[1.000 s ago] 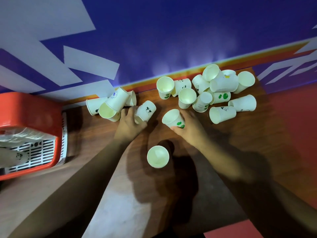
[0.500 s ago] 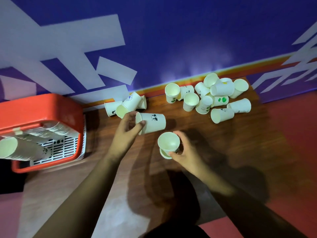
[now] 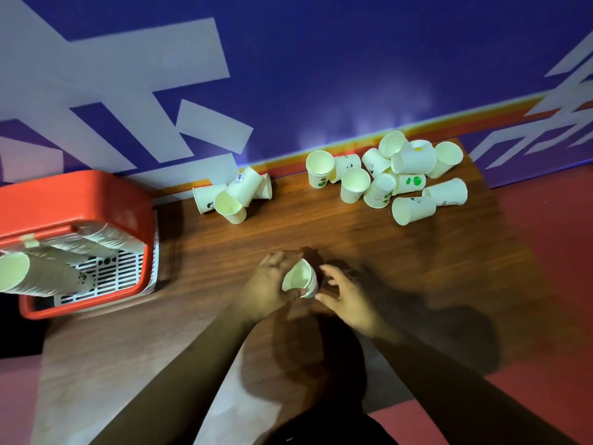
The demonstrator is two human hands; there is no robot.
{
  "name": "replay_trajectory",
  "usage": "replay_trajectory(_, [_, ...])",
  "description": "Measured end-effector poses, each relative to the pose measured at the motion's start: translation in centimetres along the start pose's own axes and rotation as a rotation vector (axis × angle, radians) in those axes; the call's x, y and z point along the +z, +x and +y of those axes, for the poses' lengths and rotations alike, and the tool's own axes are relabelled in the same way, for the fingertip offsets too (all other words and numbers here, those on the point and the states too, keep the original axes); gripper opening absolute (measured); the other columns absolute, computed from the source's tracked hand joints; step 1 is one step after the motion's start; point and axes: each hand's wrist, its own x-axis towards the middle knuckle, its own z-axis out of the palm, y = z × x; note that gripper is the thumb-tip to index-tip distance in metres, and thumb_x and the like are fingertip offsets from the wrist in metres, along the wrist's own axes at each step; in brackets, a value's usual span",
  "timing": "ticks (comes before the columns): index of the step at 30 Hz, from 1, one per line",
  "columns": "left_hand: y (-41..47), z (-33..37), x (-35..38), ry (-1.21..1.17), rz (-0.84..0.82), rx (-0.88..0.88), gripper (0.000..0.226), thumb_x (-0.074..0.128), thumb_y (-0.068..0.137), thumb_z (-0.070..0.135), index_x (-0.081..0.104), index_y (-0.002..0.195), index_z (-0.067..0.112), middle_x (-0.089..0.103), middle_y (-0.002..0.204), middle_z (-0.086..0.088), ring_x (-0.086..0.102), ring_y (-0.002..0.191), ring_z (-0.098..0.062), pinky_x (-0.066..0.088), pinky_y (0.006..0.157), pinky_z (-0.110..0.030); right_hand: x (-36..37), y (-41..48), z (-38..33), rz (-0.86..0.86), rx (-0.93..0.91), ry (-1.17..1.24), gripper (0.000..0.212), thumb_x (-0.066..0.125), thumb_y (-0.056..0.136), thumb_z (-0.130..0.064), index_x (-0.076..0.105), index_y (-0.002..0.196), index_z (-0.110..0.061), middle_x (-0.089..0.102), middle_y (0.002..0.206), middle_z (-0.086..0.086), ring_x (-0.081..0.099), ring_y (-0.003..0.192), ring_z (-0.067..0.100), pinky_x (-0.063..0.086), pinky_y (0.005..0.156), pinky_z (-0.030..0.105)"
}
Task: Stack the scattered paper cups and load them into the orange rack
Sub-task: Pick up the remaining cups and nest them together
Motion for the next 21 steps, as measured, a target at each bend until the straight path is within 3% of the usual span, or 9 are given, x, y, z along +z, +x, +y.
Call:
replay_trajectory(3, [0.4, -0.4, 1.0, -0.069, -0.016, -0.032, 0.075, 0.078, 0.084, 0.033, 0.042, 0.149, 0.02, 0.046, 0.148, 0.005, 0.044, 0.136, -0.016, 0.033, 0.108, -0.022, 0.4, 0.5, 0.2, -0.025, 0.041, 0.023, 0.06, 0.072, 0.086, -0.028, 0.046, 0.14, -0.03, 0.056, 0.134, -0.011, 0.057, 0.116, 0.005, 0.05, 0.093, 0.027])
replay_trajectory(5, [0.8, -0.2, 1.2, -0.062, -0.007, -0.019, 0.075, 0.078, 0.084, 0.033, 0.043, 0.149, 0.02, 0.046, 0.148, 0.004, 0.044, 0.136, -0.016, 0.035, 0.112, -0.029, 0.4, 1.0, 0.4, -0.051, 0.058, 0.015, 0.056, 0.069, 0.088, -0.022, 0.047, 0.14, -0.025, 0.058, 0.13, -0.01, 0.057, 0.115, 0.004, 0.047, 0.092, 0.022])
replay_trajectory(10, [1.9, -1.3, -0.2, -0.089, -0.038, -0.104, 0.079, 0.067, 0.082, 0.062, 0.042, 0.148, 0.026, 0.042, 0.146, 0.012, 0.034, 0.143, -0.01, 0.033, 0.118, -0.038, -1.2, 3.1, 0.8, -0.085, 0.07, -0.069, 0.05, 0.063, 0.087, -0.005, 0.054, 0.135, -0.015, 0.063, 0.128, 0.003, 0.061, 0.113, 0.013, 0.049, 0.097, 0.029])
replay_trajectory(12, [2.6, -2.4, -1.9, -0.086, 0.072, -0.167, 0.07, 0.064, 0.085, 0.064, 0.048, 0.142, 0.026, 0.044, 0.143, 0.007, 0.039, 0.14, -0.014, 0.036, 0.115, -0.036, -2.6, 4.5, 0.6, -0.054, 0.062, -0.091, 0.047, 0.064, 0.087, -0.003, 0.057, 0.132, -0.014, 0.062, 0.129, 0.001, 0.061, 0.113, 0.014, 0.049, 0.099, 0.033])
replay_trajectory(14, [3.6, -3.4, -3.8, -0.052, 0.265, -0.178, 0.056, 0.072, 0.087, 0.043, 0.055, 0.133, 0.016, 0.05, 0.134, -0.004, 0.051, 0.124, -0.022, 0.041, 0.105, -0.031, -4.2, 6.1, 0.1, -0.002, 0.041, -0.129, 0.043, 0.065, 0.088, -0.01, 0.057, 0.13, -0.017, 0.061, 0.128, -0.002, 0.061, 0.112, 0.014, 0.052, 0.096, 0.034])
replay_trajectory(16, [5.0, -4.2, -5.8, 0.009, 0.407, -0.278, 0.05, 0.075, 0.086, 0.023, 0.056, 0.13, 0.008, 0.049, 0.135, -0.014, 0.047, 0.126, -0.029, 0.037, 0.104, -0.032, -5.8, 8.1, -0.5, 0.067, 0.02, -0.184, 0.04, 0.065, 0.09, -0.017, 0.056, 0.129, -0.019, 0.057, 0.129, -0.001, 0.061, 0.109, 0.014, 0.053, 0.092, 0.033])
replay_trajectory(18, [6.5, -5.0, -7.4, 0.037, 0.47, -0.44, 0.054, 0.075, 0.086, 0.022, 0.052, 0.132, 0.006, 0.044, 0.137, -0.018, 0.044, 0.128, -0.035, 0.039, 0.105, -0.04, -7.1, 10.1, -1.2, 0.147, -0.02, -0.243, 0.04, 0.063, 0.091, -0.019, 0.055, 0.129, -0.016, 0.051, 0.132, 0.002, 0.062, 0.106, 0.016, 0.054, 0.091, 0.034])
replay_trajectory(21, [8.5, -6.4, -8.3, 0.073, 0.42, -0.629, 0.062, 0.072, 0.088, 0.033, 0.046, 0.139, 0.009, 0.041, 0.137, -0.021, 0.046, 0.125, -0.04, 0.041, 0.106, -0.046, -8.6, 12.9, -2.4, 0.265, -0.109, -0.331, 0.042, 0.061, 0.089, -0.018, 0.054, 0.129, -0.008, 0.046, 0.135, 0.01, 0.06, 0.111, 0.026, 0.053, 0.091, 0.041])
